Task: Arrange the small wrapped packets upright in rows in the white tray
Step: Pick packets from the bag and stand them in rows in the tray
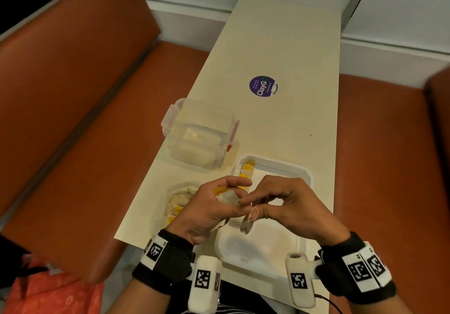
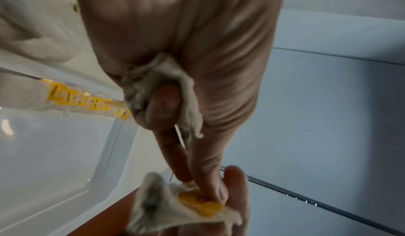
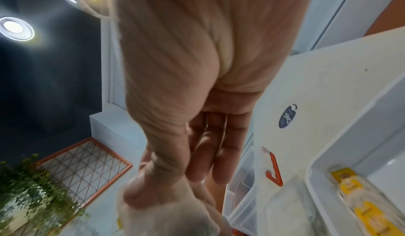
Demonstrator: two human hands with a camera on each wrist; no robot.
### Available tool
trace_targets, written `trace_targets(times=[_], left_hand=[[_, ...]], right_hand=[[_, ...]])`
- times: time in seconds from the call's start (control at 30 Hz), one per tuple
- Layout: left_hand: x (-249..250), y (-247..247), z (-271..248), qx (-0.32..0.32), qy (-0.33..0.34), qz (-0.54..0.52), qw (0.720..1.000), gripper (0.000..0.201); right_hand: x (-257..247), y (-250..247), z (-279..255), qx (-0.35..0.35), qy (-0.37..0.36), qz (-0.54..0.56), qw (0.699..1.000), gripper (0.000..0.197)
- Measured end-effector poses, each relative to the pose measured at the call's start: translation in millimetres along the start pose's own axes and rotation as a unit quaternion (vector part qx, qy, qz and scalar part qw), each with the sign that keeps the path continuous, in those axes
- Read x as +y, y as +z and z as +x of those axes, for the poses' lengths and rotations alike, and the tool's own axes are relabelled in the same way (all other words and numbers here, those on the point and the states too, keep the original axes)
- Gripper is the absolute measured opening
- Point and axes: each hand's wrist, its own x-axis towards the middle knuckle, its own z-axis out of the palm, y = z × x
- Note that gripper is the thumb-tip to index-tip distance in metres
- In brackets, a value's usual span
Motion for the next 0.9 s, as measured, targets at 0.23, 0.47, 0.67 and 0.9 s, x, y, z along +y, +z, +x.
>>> trace_targets(times=[0.23, 0.47, 0.67, 0.9], left_hand=[[-13.6, 2.2, -3.8, 0.012, -0.029, 0.064, 0.997, 0.024], [-25.2, -1.0, -7.4, -0.028, -0.067, 0.071, 0.995, 0.038], [-21.2, -6.2, -7.6, 0.055, -0.030, 0.109, 0.992, 0.019], [-35.1, -10.2, -2.1, 0.141, 0.048, 0.244, 0.958, 0.012]], right_hand=[[12.0, 9.9, -0.7, 0.036, 0.018, 0.079, 0.996, 0.018], [22.5, 7.7, -0.6, 0.006, 0.060, 0.121, 0.991, 0.025], [31.9, 6.7, -8.0, 0.014, 0.193, 0.174, 0.966, 0.037], [36.8, 21.4, -18.4, 0.050, 0.224, 0.197, 0.953, 0.048]])
